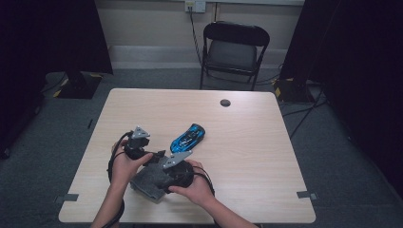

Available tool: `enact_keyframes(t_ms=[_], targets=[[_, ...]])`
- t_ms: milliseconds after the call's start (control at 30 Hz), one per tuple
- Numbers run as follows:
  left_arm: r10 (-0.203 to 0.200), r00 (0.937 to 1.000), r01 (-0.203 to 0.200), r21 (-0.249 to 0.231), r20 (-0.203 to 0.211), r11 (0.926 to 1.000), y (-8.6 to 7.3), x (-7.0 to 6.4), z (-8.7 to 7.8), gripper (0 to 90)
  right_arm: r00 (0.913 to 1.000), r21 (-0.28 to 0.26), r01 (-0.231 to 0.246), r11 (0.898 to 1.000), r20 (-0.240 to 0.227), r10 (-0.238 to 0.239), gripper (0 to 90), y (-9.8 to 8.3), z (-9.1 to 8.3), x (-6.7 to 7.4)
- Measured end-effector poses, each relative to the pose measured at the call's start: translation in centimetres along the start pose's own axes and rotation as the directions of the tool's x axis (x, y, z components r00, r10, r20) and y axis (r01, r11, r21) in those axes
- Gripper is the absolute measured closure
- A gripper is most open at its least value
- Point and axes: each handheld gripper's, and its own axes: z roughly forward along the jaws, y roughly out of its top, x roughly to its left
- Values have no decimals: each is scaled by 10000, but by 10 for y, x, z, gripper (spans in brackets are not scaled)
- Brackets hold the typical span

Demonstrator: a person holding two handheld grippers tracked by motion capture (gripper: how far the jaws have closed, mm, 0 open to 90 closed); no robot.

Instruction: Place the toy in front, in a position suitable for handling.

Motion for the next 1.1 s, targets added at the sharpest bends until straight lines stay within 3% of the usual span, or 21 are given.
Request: enact_keyframes(t_ms=[100,167,267,300,333,533,600,667,867,1100], targets=[[-81,10000,81,-39,-19,10000,-1,2,-3,166,9995,211,242,9995,206,-247,380,3,10,6],[-144,9999,143,-62,-37,9999,-2,3,-4,166,9907,852,1090,9904,724,-1153,377,1,18,12],[-94,9999,94,-22,-88,10000,-3,6,-6,172,9898,1173,1153,9864,696,-1240,396,-5,28,14],[-161,9998,161,-44,-107,9999,-3,6,-7,173,9917,1061,986,9895,723,-1066,409,-8,30,14],[-164,9998,163,-93,-136,9998,-3,7,-8,173,9933,957,828,9920,726,-899,439,-9,30,12],[-96,9999,96,-21,-136,10000,-3,5,-6,175,9919,1236,982,9875,680,-1072,676,-7,26,8],[-9,9999,10,54,-156,10000,-3,3,-6,184,9932,1331,959,9865,522,-1036,778,-7,23,6],[45,9999,-44,87,-145,10000,-3,2,-6,185,9951,1280,857,9881,385,-913,801,-9,21,3],[95,9999,-95,19,-76,10000,-1,-2,-7,184,9949,1257,987,9872,85,-1006,813,-11,3,0],[92,9999,-93,139,66,9999,-1,-6,-4,180,9907,1210,1348,9834,-5,-1358,813,-20,-39,-16]])
